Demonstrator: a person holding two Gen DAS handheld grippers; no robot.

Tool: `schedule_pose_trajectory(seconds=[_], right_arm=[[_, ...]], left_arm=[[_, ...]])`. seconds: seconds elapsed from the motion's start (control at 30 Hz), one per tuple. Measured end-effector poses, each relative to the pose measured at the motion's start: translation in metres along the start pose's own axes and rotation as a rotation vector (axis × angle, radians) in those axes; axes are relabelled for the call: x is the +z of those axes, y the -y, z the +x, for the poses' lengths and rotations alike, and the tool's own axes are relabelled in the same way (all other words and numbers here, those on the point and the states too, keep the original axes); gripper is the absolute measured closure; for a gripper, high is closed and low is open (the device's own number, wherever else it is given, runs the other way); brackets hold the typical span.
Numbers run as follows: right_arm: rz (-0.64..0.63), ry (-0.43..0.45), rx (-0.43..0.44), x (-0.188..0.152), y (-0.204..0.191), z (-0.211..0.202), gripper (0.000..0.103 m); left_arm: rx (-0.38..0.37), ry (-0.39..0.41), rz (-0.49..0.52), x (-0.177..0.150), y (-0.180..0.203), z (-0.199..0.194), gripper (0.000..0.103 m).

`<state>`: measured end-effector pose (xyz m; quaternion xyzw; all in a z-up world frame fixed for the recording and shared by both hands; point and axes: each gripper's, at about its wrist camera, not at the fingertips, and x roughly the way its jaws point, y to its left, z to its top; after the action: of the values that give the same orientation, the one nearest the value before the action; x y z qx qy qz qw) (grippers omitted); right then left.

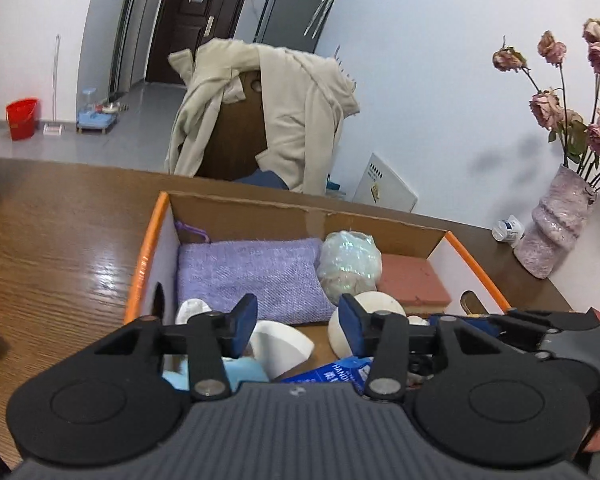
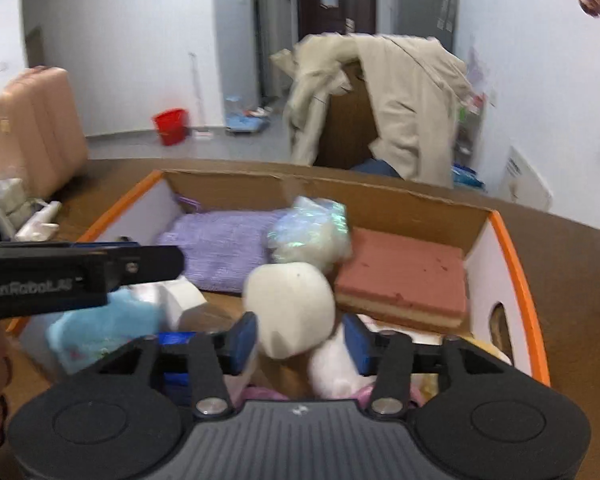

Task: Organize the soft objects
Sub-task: 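Carry the foam cylinder into the box and open the right gripper, then move the right gripper back to the lilac fuzzy sock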

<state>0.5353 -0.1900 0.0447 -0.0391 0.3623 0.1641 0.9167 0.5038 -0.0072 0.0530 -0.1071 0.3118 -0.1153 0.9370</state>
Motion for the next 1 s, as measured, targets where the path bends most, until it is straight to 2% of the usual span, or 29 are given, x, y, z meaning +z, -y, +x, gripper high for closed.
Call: schedule_pose_trajectory(seconds=[0.13, 0.3, 0.53, 0.73, 0.83, 1.0], right_arm=[[-0.014, 0.059, -0.016, -0.003, 0.003, -0.036, 0.045], [-0.032, 0.129, -0.039, -0.008, 0.014, -0.089, 0.045], [-0.046, 0.214, -0.044, -0.042, 0.018, -0.174, 0.039], [-0.04, 0.285, -0.021, -0.081, 0.013, -0.228, 0.034], [-0.034, 0.318, -0.002, -0.105, 0.008, -0.25, 0.029], [-0.034, 0.355, 0.006, -0.15, -0.006, -0.275, 0.027]], left_arm=[[0.027, 0.039, 0.009, 0.004, 0.003, -0.029, 0.047], [0.028, 0.095, 0.064, -0.005, 0.014, -0.087, 0.034], [0.031, 0.191, 0.133, -0.033, 0.033, -0.175, 0.026], [0.064, 0.252, 0.163, -0.072, 0.049, -0.231, 0.021], [0.072, 0.273, 0.181, -0.099, 0.056, -0.254, 0.018], [0.113, 0.288, 0.179, -0.151, 0.068, -0.278, 0.015]])
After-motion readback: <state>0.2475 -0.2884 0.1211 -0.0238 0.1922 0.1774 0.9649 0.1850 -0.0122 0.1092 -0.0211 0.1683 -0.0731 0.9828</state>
